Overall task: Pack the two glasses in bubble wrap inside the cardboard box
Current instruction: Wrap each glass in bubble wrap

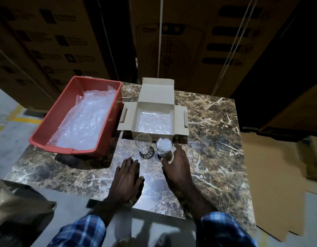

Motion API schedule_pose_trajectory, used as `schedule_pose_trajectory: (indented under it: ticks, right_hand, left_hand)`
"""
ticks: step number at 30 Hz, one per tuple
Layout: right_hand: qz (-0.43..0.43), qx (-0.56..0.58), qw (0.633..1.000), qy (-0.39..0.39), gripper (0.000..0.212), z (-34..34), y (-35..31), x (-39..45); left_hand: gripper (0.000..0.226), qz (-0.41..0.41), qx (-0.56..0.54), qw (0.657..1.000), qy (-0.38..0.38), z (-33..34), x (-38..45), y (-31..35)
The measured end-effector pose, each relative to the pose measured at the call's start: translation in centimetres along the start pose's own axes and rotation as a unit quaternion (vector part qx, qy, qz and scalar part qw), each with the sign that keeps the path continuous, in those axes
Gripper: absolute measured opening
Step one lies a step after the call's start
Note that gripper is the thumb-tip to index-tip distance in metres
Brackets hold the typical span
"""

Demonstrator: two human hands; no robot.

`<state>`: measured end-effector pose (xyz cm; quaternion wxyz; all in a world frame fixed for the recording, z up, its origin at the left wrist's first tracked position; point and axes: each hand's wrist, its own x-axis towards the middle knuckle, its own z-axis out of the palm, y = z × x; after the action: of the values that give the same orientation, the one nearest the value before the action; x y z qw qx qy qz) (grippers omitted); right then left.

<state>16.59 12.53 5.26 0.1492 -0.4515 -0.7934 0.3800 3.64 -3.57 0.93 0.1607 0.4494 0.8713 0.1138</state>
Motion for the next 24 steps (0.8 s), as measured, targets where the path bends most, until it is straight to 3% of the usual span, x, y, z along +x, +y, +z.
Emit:
schedule_pose_trajectory:
  ticks: [4,16,24]
  right_hand:
    - [0.026,0.017,0.999,0.016,0.071,0.8,-0.4,0.4]
    - [0.083,0.115,0.988,0.062,0.052,3.2,-1.2,1.8]
    - [0.064,0.112,0.988,0.09,0.05,2.5,-2.2,1.8]
  left_hand:
    - [0.064,0.032,0.003,0.999,0.012,0.4,0.9,-1.0]
    - [0.084,0.063,0.037,0.997,0.023,3.4,3.0,-3.3]
    - [0.079,0.061,0.031,0.997,0.042,3.4,5.0,-4.6]
